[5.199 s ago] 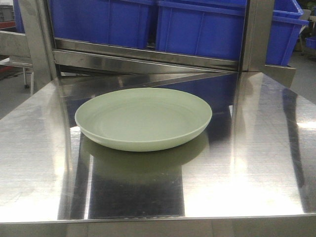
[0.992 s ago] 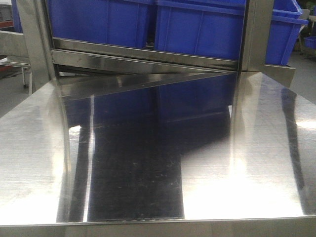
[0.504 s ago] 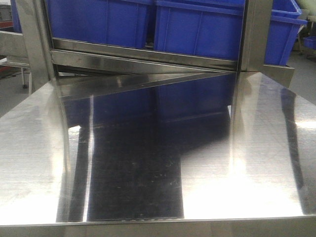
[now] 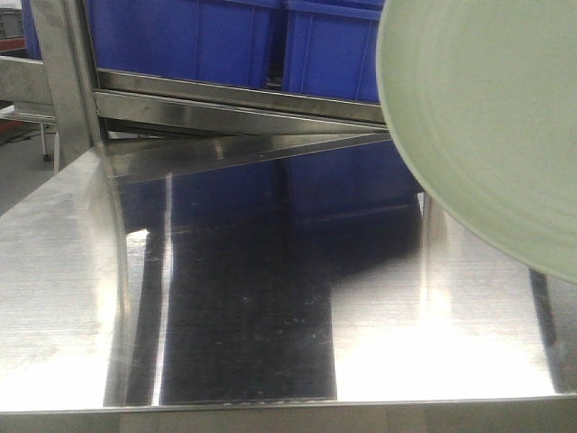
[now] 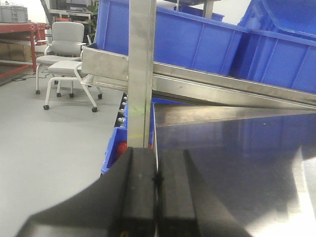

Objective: Place green plate on second shelf with right arm
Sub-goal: 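Raise the held plate upright beside the right gripper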

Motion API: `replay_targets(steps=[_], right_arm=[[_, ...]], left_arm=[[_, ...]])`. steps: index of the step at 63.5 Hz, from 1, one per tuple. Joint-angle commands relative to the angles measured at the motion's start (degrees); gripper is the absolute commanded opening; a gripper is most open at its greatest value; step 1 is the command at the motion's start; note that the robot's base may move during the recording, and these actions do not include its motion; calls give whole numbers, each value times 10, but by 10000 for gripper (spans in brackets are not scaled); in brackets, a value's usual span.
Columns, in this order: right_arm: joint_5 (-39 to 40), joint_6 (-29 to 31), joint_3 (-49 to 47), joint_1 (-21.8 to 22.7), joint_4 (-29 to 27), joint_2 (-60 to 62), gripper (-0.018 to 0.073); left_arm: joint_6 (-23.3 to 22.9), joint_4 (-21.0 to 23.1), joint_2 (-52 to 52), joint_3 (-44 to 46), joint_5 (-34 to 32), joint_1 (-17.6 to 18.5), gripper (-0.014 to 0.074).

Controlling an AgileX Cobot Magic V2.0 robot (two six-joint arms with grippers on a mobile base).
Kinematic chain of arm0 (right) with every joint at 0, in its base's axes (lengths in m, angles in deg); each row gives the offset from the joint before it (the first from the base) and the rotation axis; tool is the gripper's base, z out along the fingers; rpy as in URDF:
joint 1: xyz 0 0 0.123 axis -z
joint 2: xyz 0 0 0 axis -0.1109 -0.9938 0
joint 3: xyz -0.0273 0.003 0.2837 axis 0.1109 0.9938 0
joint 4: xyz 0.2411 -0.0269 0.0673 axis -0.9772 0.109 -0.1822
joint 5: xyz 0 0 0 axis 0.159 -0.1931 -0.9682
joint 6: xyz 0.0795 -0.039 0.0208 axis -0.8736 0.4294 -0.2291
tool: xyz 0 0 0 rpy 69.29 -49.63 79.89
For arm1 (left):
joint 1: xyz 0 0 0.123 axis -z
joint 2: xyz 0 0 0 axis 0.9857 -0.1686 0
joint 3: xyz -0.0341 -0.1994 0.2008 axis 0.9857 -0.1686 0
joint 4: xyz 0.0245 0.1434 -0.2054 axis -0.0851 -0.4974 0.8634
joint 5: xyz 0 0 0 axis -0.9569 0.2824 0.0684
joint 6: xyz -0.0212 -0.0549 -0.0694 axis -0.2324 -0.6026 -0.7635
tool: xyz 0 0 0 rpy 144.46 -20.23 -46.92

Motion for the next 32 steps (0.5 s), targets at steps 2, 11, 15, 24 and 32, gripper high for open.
replay_targets(steps=[2,11,15,24,32], right_arm=[[80,-7,-20,0,27,-5,30],[110,-7,-20,0,27,-5,30],[112,-7,-20,0,27,-5,30],[112,-7,-20,0,27,-5,30],[112,-7,-20,0,27,-5,30]], left_arm=[[-2,2,10,-23,-46,2,131],[-2,2,10,-23,-46,2,131],[-2,2,10,-23,-46,2,131],[-2,2,10,-23,-46,2,131],[-2,2,10,-23,-46,2,131]])
